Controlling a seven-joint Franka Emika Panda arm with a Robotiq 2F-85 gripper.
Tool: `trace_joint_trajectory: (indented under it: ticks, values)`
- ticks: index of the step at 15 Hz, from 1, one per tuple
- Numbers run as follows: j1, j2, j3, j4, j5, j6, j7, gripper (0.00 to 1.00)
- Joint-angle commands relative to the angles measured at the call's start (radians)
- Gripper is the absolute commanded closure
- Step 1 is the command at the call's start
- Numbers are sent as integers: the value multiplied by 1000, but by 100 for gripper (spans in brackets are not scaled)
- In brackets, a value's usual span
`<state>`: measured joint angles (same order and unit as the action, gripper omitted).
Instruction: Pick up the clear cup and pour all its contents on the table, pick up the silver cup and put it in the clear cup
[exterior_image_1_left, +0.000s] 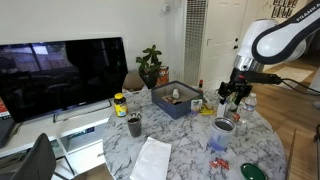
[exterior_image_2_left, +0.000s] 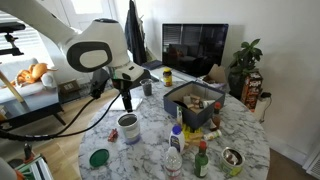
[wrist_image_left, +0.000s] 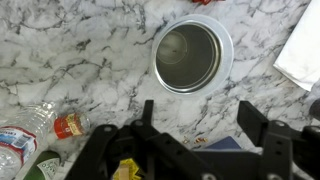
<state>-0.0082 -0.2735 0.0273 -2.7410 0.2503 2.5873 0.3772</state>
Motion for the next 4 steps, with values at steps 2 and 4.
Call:
trace_joint_trajectory:
  ticks: [2,4]
  values:
    - [-3,-5,2,1,17,-2,1,1]
    - [-3,-7,2,1,22,-2,2,0]
